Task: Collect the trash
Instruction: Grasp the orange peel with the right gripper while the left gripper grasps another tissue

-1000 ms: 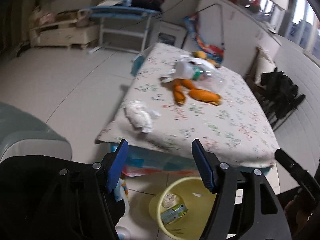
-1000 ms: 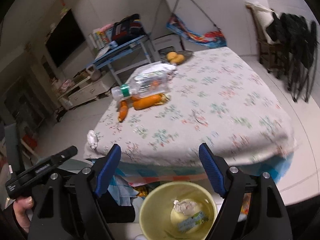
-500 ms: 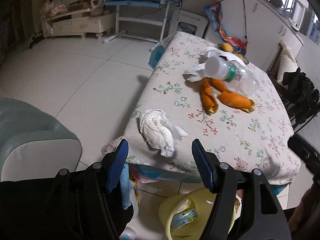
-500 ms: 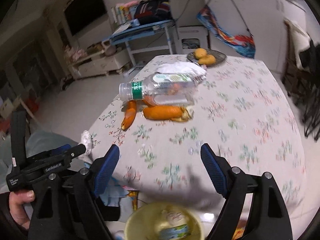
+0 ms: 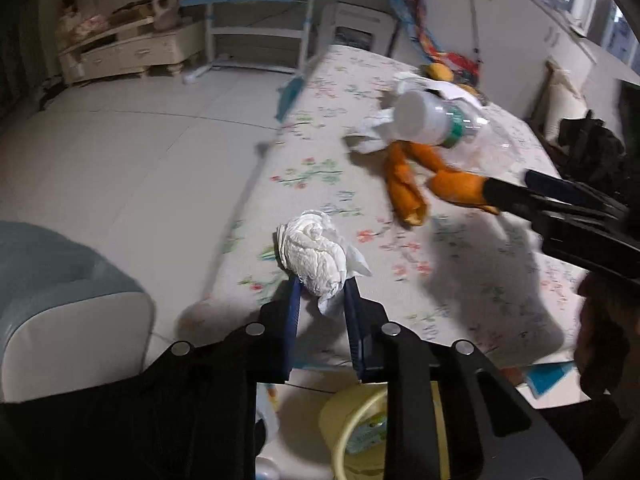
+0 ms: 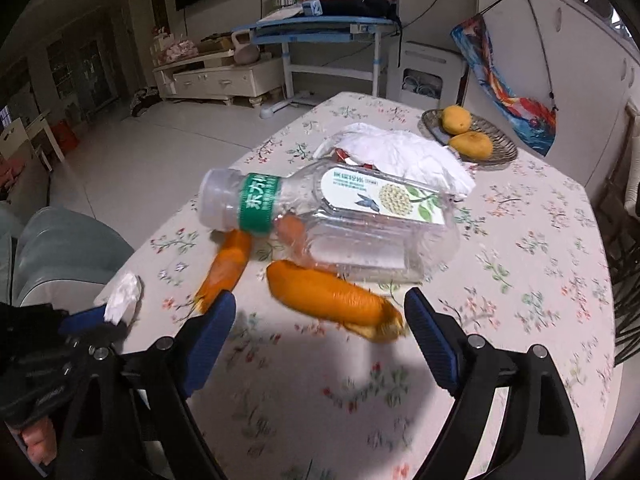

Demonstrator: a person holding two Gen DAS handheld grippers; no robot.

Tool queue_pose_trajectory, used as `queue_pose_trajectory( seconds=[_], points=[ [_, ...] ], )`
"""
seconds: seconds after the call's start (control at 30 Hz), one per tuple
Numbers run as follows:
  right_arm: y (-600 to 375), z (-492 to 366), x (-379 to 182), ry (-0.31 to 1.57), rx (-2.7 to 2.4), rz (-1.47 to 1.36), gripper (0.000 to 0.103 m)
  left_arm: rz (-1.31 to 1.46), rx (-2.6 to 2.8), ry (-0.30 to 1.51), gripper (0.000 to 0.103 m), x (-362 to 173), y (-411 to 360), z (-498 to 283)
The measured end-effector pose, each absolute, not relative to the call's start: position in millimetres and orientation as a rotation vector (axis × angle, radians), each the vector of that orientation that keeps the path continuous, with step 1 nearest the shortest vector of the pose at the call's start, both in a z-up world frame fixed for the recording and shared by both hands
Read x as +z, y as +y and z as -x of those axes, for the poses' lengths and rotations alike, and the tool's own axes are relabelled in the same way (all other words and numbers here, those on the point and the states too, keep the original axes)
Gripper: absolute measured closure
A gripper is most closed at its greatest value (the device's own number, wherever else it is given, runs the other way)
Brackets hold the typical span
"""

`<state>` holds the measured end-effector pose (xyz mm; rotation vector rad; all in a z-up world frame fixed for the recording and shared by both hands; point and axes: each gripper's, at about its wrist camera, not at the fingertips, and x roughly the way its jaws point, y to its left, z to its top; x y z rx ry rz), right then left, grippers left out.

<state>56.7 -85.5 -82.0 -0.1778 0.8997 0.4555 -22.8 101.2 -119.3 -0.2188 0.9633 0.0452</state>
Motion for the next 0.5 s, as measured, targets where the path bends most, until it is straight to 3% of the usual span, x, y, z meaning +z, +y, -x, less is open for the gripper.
queue_pose_trajectory(
  seconds=[0.1,0.17,0.33,0.4,0.5],
  points=[
    [-86.0,-66.5,-92.6,0.931,0.471,0.171,0.021,0.222,-0.035,0.952,0.083,-116.5,90.4,15.7],
    [-89.6,-68.2,-96.8,0.941,0.471,0.171,0.028,0.226,-0.082,0.947,0.083,-114.3,83.1,9.5],
    [-106.2,-64.1,-91.7,0.962,0.465,0.173,0.066,0.248,-0.106,0.96,0.083,-114.4,77.6,-4.1],
    [-116.8,-58.0,-88.2,0.982,0.472,0.157,0.072,0.263,-0.108,0.974,0.083,-118.3,78.6,-5.3],
    [-123.4,-49.7,-84.4,0.993,0.484,0.156,0.072,0.266,-0.104,0.992,0.079,-122.8,79.4,-4.6]
  ],
)
